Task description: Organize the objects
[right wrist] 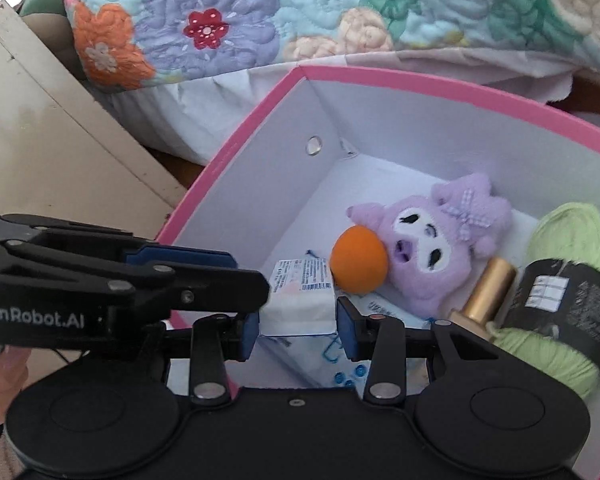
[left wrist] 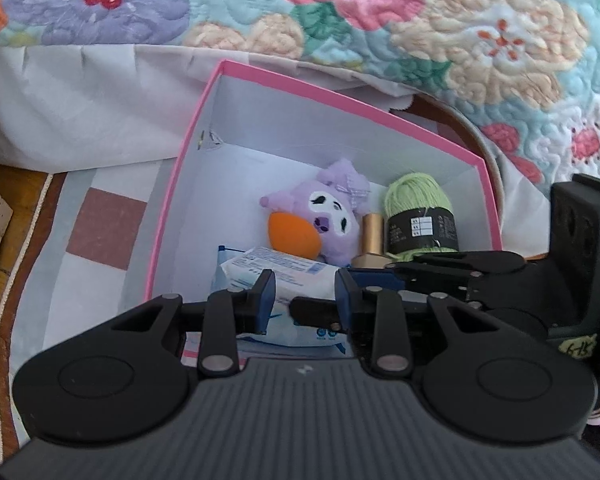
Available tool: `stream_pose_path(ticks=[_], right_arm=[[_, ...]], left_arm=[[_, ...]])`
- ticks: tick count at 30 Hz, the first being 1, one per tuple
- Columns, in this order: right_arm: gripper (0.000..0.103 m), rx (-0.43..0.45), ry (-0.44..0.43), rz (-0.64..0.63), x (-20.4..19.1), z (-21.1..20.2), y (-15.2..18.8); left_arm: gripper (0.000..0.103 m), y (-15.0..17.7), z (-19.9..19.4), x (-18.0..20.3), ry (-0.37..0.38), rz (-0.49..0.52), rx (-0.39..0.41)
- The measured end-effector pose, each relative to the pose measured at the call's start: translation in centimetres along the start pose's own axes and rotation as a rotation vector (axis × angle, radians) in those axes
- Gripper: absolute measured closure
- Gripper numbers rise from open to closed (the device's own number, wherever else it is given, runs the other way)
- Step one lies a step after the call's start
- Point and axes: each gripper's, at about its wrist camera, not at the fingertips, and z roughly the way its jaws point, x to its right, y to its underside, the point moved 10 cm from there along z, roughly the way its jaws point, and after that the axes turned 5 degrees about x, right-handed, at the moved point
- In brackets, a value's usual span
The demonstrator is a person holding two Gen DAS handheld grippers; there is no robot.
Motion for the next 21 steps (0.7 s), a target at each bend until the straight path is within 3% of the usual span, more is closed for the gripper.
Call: stream_pose_path(ticks=[3, 6, 9, 14, 21], right_arm=[[0.054, -0.015, 0.082, -0.069, 0.5, -0.2, 0.3], [0.041, 0.002, 0.224, -0.131, 2.0, -0.7, 0.4], [0.041, 0.042, 0.330, -0.142, 3.2, -2.0, 0.7], [0.039, 0.136, 0.280, -0.063, 1.2, -5.9, 1.8], [0.035, 0.212, 0.236, -0.077, -3.7, -11.1, 3.3]], left_arm=[[0.073, 0.0, -0.4, -0.1, 0.009, -0.021, 0.018], [0.073, 0.1, -1.0, 0.1, -0.006, -0.010, 0.034], [0.073, 0.1, -1.8, 0.4, -0.016, 0.005, 0.051], [0.073, 0.2, -4.0, 1.1, -0.019, 0.031, 0.068], [0.070, 1.0, -7.9, 2.1, -0.039, 0.070, 0.056]])
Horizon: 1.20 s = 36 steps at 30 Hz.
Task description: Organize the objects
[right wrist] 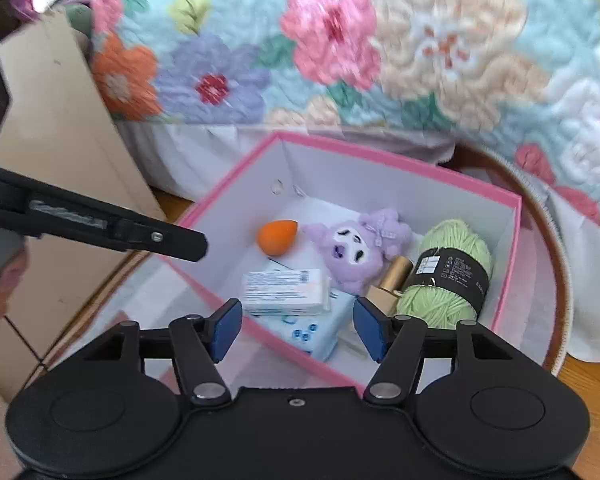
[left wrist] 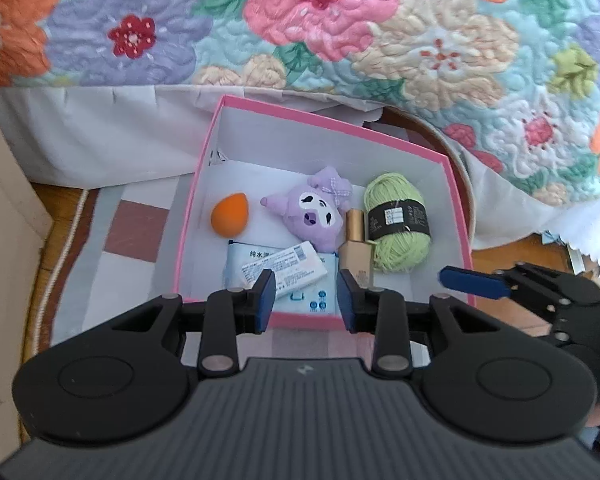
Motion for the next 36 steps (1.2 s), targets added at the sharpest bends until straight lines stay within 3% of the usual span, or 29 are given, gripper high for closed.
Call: stream_pose_path(ticks=[9, 20, 29, 36], right_arm=[[0.023, 0.078, -0.005, -0.037, -3.5, -7.1, -0.6], [0.009, 0.074, 0.050, -0.054, -6.4, -12.8, 1.7], [0.008, 0.021, 0.082, -0.045, -7.3, -13.3, 5.6], [0.008, 0.064, 0.058, -0.074, -6.4, -11.9, 7.9]], left_arm=[[0.062, 1.2, -6.5, 0.9, 0.026, -0.005, 0.000], [0.054, 5.0, -11.6, 2.2, 0.046, -0.011, -0.012], [0.047, 8.5, -11.4, 3.7, 0.064, -0.007, -0.038], [0.041, 10.4, -7.5, 5.3, 0.116, -0.004, -0.060]])
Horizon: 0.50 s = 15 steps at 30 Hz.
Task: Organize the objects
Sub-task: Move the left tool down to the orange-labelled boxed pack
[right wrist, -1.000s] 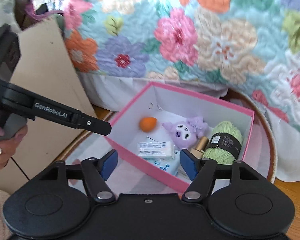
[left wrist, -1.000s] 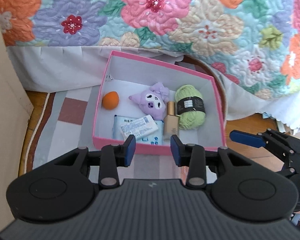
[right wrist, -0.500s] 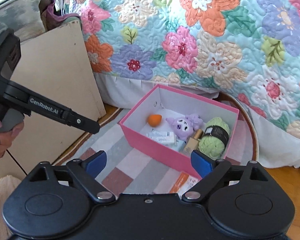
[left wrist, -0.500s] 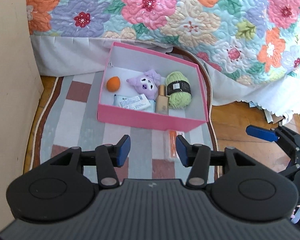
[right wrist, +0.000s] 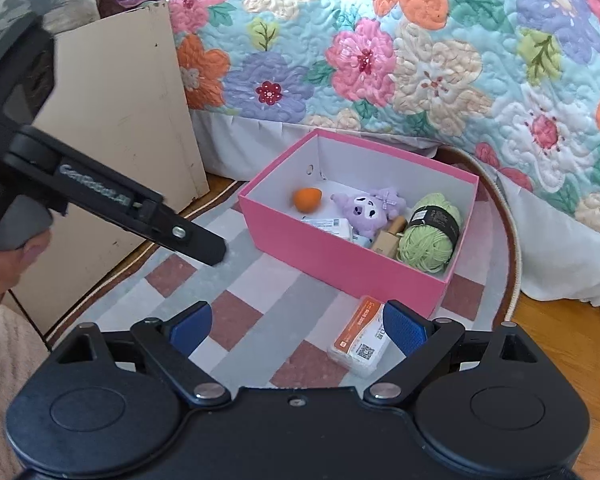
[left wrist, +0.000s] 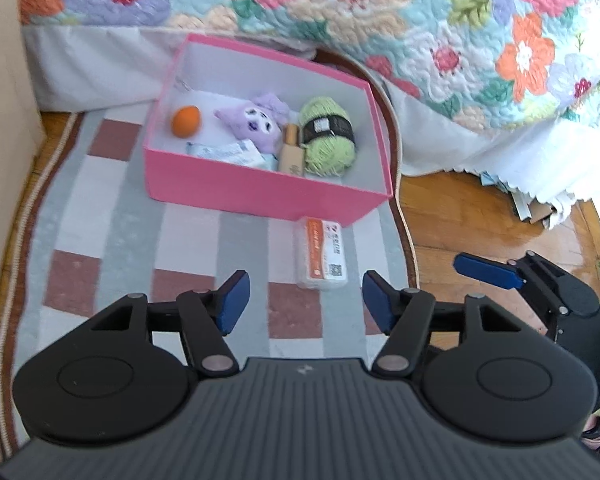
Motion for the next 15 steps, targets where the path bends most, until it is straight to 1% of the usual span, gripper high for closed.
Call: stream_pose_path(ticks=[2, 4, 6, 7, 9, 11, 13, 15], right_arm=[[0.008, 0.006, -0.002, 0.003, 0.4, 0.7, 0.6], [0.008, 0.020, -0.004, 0.014, 0.9, 1.2, 0.9], [0.008, 0.043, 0.006, 0.026, 1.7, 1.9, 1.1], [0.008, 0.049, 0.018, 0.033, 2.1, 2.3, 1.3], [0.008, 0.034, 0.074, 0.053, 3.1, 3.5, 2.2], [0.009, 0.022, 0.118, 0.060, 3.9, 4.5, 3.2], [0.009, 0.013, 0.158, 0.046, 4.4, 5.6, 4.3], [0.009, 0.009, 0.167, 0.038, 4.8, 6.5, 5.0]], left_arm=[[0.039, 0.3, 1.6, 0.1, 0.003, -0.002, -0.003], [0.033, 0.5, 2.9, 0.1, 0.002, 0.004, 0.007], [0.030, 0.5, 4.2, 0.2, -0.001, 0.021, 0.019], [0.030, 0.5, 4.9, 0.2, -0.003, 0.036, 0.022], [0.030, 0.4, 6.1, 0.4, -0.002, 0.060, 0.029], [0.028, 0.3, 7.4, 0.5, 0.004, 0.065, 0.038], [0.028, 0.5, 8.7, 0.4, 0.004, 0.066, 0.028], [0.028, 0.8, 9.9, 0.1, 0.003, 0.051, 0.013]])
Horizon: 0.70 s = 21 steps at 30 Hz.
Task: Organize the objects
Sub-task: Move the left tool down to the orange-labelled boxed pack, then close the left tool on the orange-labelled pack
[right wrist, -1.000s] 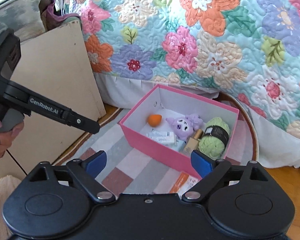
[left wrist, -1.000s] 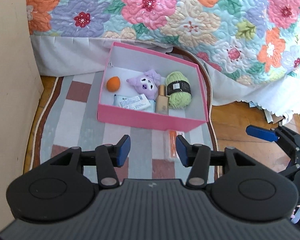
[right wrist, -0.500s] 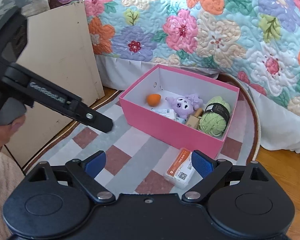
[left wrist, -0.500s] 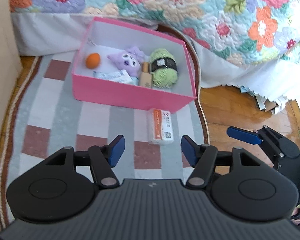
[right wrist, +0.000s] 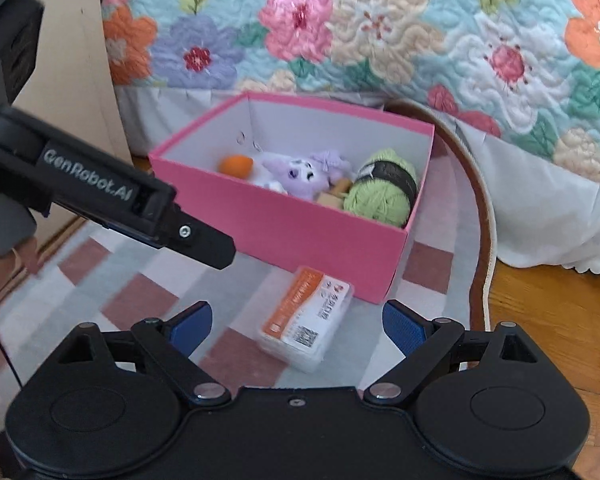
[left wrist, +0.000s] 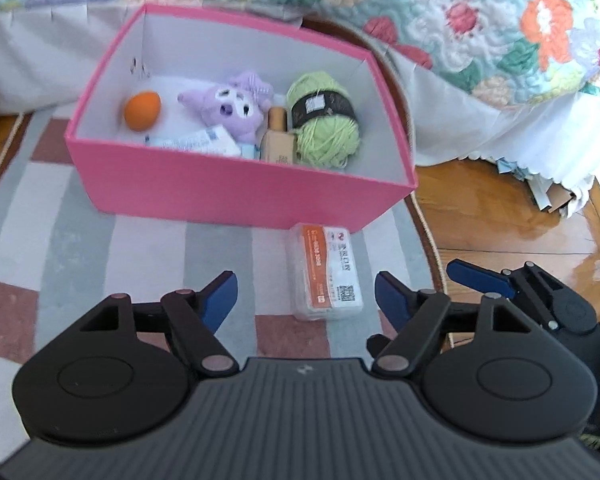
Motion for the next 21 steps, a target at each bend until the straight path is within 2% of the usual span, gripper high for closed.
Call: stream_pose_path(ticks=[6, 11, 17, 21], right_arm=[[0.009, -0.041, -0.033, 0.031, -0.4, 2.7, 1.7], [0.009, -0.095, -0.090, 0.061, -1.1, 5.1, 3.0], [0.009, -0.169, -0.083, 0.090, -0.9, 7.8, 4.7], [0.011, -0.180, -0.082, 0.117, -0.4, 8.6, 5.3]], left_arm=[[0.030, 1.5, 2.8, -1.0, 0.032, -0.048, -0.029], [0.031, 2.1, 4.5, -0.7, 0.087, -0.021, -0.020], [0.037, 2.9, 6.7, -0.5, 0.122, -0.004, -0.026], [0.049, 3.1, 7.9, -0.7, 0.141, -0.021, -0.029]])
